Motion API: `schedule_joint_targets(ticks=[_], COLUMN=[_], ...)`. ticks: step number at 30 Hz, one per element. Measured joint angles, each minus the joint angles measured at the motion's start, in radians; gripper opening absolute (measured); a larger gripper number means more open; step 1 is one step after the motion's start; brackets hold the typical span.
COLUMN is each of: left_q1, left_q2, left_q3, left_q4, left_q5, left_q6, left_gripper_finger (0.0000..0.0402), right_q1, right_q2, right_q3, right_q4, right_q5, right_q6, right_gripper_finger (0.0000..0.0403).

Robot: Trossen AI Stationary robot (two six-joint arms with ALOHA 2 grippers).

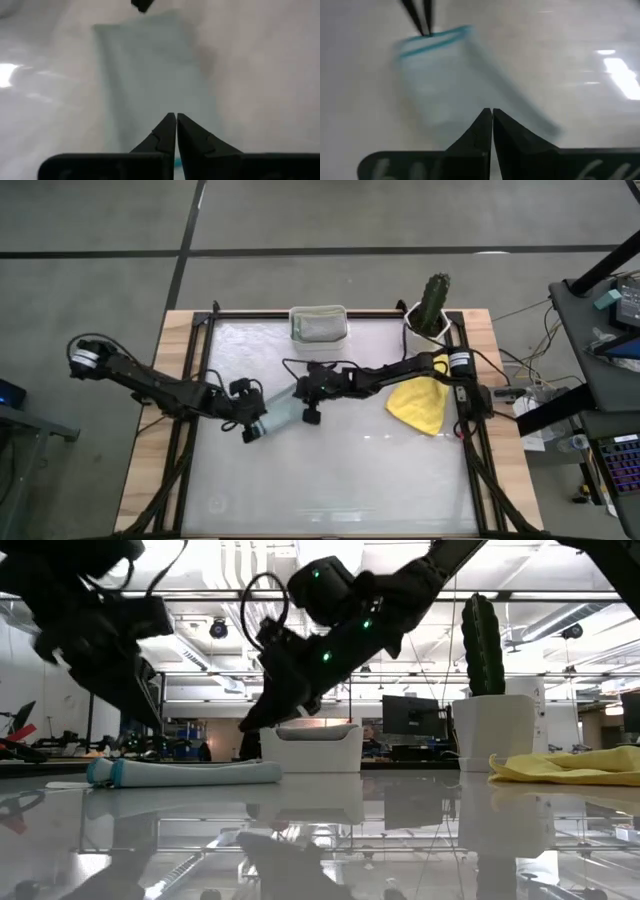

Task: Fold microfiber towels
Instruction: Fold the light blue cloth

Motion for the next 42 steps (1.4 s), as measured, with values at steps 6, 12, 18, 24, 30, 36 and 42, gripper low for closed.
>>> schedule_joint_targets(ticks=[6,12,18,24,30,36,42], left_q1=[-0.056,-0.092,-0.092,-0.092,-0.092,-0.093,-0.093], left_q2=[0.033,0.161,0.293,0.335,0.305,0.250,0.137], left_q3=[-0.006,-0.008,-0.008,-0.004,-0.013,-0.011,-0.007], left_q4=[0.126,0.195,0.214,0.224,0.210,0.187,0.180], left_q5=[0.066,0.082,0.082,0.111,0.139,0.169,0.170], left_q6=[-0.007,-0.025,-0.061,-0.062,-0.087,-0.070,-0.017], left_gripper_finger=[0.0001,0.0001,0.0001,0.0001,0.0001,0.0001,0.0001], right_q1=[0.043,0.074,0.072,0.056,0.039,0.038,0.038], right_q2=[-0.002,0.019,0.047,0.074,0.063,0.041,0.008], right_q3=[-0.011,-0.018,-0.020,-0.020,-0.018,-0.018,0.003], right_q4=[-0.009,0.007,0.016,-0.023,-0.135,-0.183,-0.187], right_q5=[-0.126,-0.110,-0.077,-0.047,-0.052,-0.054,-0.054], right_q6=[0.042,0.049,0.052,0.057,0.056,0.049,0.048], right_gripper_finger=[0.0009,0.0009,0.0009,0.0009,0.0009,0.0009,0.0009])
